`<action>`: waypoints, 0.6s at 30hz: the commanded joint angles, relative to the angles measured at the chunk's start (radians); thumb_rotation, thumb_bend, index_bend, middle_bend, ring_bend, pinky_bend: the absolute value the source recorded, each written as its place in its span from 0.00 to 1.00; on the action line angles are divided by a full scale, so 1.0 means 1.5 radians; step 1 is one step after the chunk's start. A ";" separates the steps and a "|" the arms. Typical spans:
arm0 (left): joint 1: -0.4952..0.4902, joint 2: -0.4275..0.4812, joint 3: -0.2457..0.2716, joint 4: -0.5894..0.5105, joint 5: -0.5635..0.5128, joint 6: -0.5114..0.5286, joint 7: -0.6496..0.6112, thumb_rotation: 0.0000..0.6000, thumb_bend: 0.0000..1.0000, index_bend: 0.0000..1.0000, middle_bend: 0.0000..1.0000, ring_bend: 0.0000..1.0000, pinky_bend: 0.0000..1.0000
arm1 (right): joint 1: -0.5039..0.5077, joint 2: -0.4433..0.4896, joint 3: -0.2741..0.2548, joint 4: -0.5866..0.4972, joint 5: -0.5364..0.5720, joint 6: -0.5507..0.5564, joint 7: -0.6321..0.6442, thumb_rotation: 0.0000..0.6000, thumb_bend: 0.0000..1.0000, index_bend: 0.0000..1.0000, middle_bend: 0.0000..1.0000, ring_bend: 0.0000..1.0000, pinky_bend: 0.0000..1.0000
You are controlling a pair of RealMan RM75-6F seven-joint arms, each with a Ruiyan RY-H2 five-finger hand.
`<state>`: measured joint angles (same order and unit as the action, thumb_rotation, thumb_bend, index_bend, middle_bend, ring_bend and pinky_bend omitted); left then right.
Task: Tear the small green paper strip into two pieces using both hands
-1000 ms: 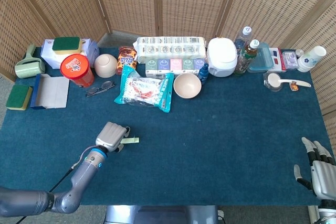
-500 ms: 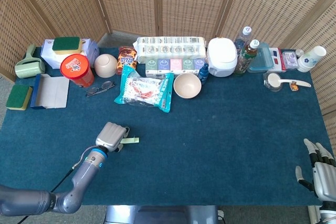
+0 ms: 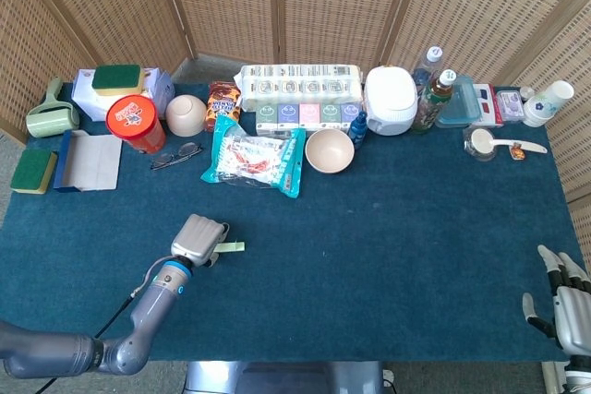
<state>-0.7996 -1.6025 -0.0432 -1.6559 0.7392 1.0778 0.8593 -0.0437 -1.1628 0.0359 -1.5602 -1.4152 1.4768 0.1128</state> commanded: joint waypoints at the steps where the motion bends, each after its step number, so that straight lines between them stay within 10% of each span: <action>1: -0.002 -0.003 -0.002 0.000 -0.001 0.001 0.000 1.00 0.30 0.51 1.00 1.00 1.00 | -0.001 0.000 0.000 0.000 0.000 0.001 0.001 1.00 0.50 0.03 0.14 0.03 0.11; 18: 0.016 0.072 -0.004 -0.040 0.118 0.022 -0.083 1.00 0.34 0.65 1.00 1.00 1.00 | 0.000 0.001 0.003 -0.008 -0.008 0.004 0.003 1.00 0.50 0.03 0.14 0.03 0.11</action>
<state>-0.7844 -1.5303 -0.0500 -1.6953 0.8858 1.1099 0.7648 -0.0440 -1.1606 0.0407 -1.5723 -1.4270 1.4829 0.1164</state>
